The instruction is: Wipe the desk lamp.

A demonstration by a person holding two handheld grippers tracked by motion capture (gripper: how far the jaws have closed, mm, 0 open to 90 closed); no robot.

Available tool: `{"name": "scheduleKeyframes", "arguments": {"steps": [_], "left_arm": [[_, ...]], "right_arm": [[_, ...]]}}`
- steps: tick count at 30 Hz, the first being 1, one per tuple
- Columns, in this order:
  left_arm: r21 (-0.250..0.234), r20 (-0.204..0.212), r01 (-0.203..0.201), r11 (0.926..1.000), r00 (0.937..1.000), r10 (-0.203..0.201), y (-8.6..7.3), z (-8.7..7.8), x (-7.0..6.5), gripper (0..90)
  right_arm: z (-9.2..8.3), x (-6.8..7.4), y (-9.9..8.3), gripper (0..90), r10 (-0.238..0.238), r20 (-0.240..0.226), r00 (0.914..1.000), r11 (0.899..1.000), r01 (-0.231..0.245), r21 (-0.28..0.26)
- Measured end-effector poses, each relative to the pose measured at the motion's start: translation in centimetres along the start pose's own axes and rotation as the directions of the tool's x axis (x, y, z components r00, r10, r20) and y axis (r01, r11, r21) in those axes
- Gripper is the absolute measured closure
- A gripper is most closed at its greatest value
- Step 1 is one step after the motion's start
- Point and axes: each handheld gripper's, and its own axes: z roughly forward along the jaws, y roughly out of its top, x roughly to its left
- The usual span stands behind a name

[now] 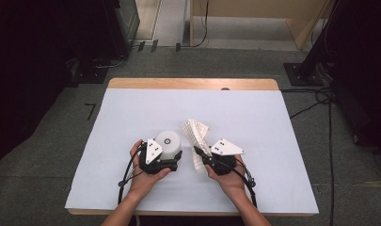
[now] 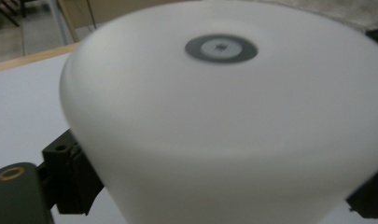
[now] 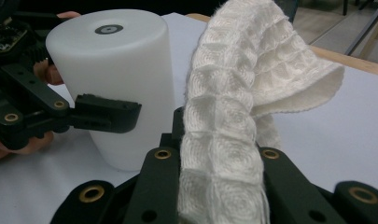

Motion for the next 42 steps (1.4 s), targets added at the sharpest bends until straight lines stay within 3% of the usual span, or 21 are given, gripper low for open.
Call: {"name": "scheduleKeyframes", "arguments": {"steps": [1,5,8,10,11,12,15,18,21,22,23,24,25,26,28,30,33,37,39,40,42], "left_arm": [[0.000,0.000,0.000,1.0000,1.0000,0.000,0.0,0.0,0.0,4.7],[0.001,-0.025,0.074,0.9973,0.9970,-0.074,0.3,-0.3,-0.2,0.3],[0.022,-0.090,0.071,0.9972,0.9936,-0.069,0.1,0.0,-1.2,0.3],[0.053,-0.161,0.067,0.9963,0.9853,-0.057,0.1,0.4,-2.0,0.3],[0.053,-0.161,0.067,0.9963,0.9853,-0.057,0.1,0.4,-2.0,0.9],[0.069,-0.200,0.077,0.9946,0.9779,-0.062,-0.1,0.6,-2.4,3.8],[0.054,-0.195,0.081,0.9953,0.9784,-0.069,-0.2,0.4,-2.4,7.5],[0.035,-0.145,0.102,0.9942,0.9847,-0.096,0.0,0.1,-1.5,8.3],[-0.008,-0.022,0.111,0.9938,0.9935,-0.111,0.4,-0.5,-0.5,8.3],[-0.020,0.015,0.113,0.9933,0.9935,-0.113,0.6,-0.7,-0.3,8.4],[-0.020,0.015,0.113,0.9933,0.9935,-0.113,0.6,-0.7,-0.3,8.3],[-0.056,0.109,0.128,0.9903,0.9867,-0.121,1.0,-1.2,0.3,8.3],[-0.056,0.109,0.128,0.9903,0.9867,-0.121,1.0,-1.2,0.3,8.4],[-0.061,0.162,0.137,0.9887,0.9787,-0.126,1.2,-1.4,0.5,8.4],[-0.060,0.218,0.152,0.9866,0.9665,-0.135,1.4,-1.5,0.7,8.4],[-0.053,0.237,0.140,0.9887,0.9635,-0.124,1.4,-1.4,0.6,8.4],[-0.041,0.239,0.114,0.9927,0.9658,-0.101,1.3,-1.2,0.2,8.4],[-0.016,0.250,0.099,0.9949,0.9640,-0.092,1.2,-0.9,0.0,8.4],[0.007,0.243,0.072,0.9974,0.9673,-0.071,1.0,-0.5,-0.5,8.4],[0.017,0.234,0.059,0.9981,0.9703,-0.061,1.0,-0.3,-0.7,8.4],[0.017,0.234,0.056,0.9983,0.9705,-0.059,1.0,-0.3,-0.8,8.4]], "right_arm": [[0.0,0.0,0.0,78.6,0.002,0.000,1.0000,1.000,-0.002,-0.001],[0.1,-0.1,-0.1,78.5,0.001,0.001,1.0000,1.000,-0.001,0.006],[0.3,-0.1,-0.2,78.4,-0.001,0.000,1.0000,1.000,0.001,0.013],[0.3,-0.1,-0.3,78.4,-0.003,0.002,1.0000,1.000,0.003,0.013],[0.3,-0.1,-0.3,78.4,-0.003,0.002,1.0000,1.000,0.003,0.013],[0.4,-0.1,-0.3,78.3,0.000,0.001,1.0000,1.000,0.000,0.015],[0.4,0.0,-0.3,78.3,0.002,-0.002,1.0000,1.000,-0.002,0.018],[0.5,0.1,-0.4,78.4,-0.002,-0.008,1.0000,1.000,0.002,0.020],[0.6,0.2,-0.4,78.3,-0.003,-0.014,0.9999,1.000,0.004,0.022],[0.6,0.4,-0.4,78.4,0.004,-0.019,0.9998,1.000,-0.003,0.025],[0.7,0.4,-0.4,78.3,0.001,-0.023,0.9997,1.000,0.000,0.023],[0.7,0.4,-0.4,78.4,0.001,-0.031,0.9995,1.000,-0.001,0.022],[0.7,0.4,-0.4,78.4,0.001,-0.031,0.9995,1.000,-0.001,0.022],[0.7,0.6,-0.4,78.4,0.002,-0.034,0.9994,1.000,-0.001,0.020],[0.8,1.0,-0.5,78.3,-0.014,-0.041,0.9991,1.000,0.015,0.014],[0.8,1.3,-0.4,78.3,-0.020,-0.038,0.9991,1.000,0.020,0.013],[0.6,1.6,-0.3,78.4,-0.031,-0.038,0.9988,1.000,0.031,-0.001],[-0.3,1.7,0.4,78.3,-0.051,-0.038,0.9980,0.997,0.049,-0.053],[-0.6,1.7,0.7,78.3,-0.062,-0.030,0.9976,0.996,0.060,-0.070],[-1.0,2.0,1.0,78.4,-0.096,-0.015,0.9953,0.991,0.094,-0.090],[-1.0,2.1,1.0,78.3,-0.099,-0.014,0.9950,0.991,0.098,-0.091]]}}
